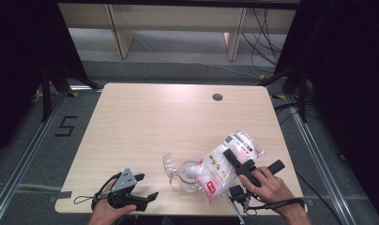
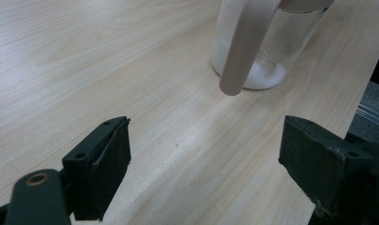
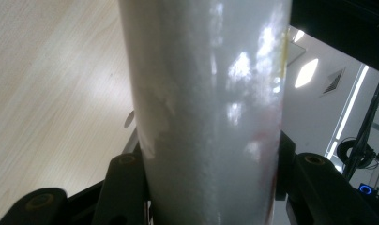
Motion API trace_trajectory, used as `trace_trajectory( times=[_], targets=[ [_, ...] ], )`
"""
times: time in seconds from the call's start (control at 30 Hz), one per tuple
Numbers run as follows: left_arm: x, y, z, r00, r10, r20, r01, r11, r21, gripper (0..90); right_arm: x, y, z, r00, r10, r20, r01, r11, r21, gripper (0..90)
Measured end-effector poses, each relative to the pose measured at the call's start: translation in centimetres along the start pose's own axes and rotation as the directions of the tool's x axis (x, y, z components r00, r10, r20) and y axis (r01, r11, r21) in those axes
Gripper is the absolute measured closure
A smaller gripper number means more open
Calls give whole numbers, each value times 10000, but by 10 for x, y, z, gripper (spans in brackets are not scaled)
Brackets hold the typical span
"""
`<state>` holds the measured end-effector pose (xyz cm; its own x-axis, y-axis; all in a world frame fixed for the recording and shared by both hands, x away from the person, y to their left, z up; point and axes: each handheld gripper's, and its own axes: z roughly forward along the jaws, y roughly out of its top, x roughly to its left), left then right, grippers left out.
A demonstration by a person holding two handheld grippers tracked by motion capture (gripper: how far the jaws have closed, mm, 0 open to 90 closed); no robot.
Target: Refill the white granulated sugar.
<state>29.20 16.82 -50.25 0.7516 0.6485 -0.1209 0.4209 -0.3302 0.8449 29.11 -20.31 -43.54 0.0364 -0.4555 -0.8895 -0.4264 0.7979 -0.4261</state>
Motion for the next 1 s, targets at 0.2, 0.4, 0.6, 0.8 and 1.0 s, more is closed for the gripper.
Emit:
trace_trajectory(
  times=[0.2, 0.4, 0.6, 0.8, 1.0],
  targets=[
    [0, 0, 0, 10000, 7, -54, -7, 10000, 77, 165, 0, 0, 0, 10000, -1, -28, 1, 10000, -35, 559],
    [0, 0, 0, 10000, 15, -62, -15, 10000, 79, 165, 2, 1, 0, 9996, 280, -41, -280, 9996, 3, 560],
    [1, 1, 0, 9998, 218, -19, -218, 9997, -52, 165, 2, 2, 1, 9997, 218, -68, -218, 9998, -42, 562],
    [0, 0, -1, 10000, 15, -11, -15, 10000, -14, 165, 1, 1, 0, 9996, 259, -71, -259, 9997, -29, 563],
    [0, 0, 0, 10000, 15, -25, -15, 10000, -34, 165, 0, 1, 0, 9998, 166, -78, -166, 9998, -49, 565]
  ],
)
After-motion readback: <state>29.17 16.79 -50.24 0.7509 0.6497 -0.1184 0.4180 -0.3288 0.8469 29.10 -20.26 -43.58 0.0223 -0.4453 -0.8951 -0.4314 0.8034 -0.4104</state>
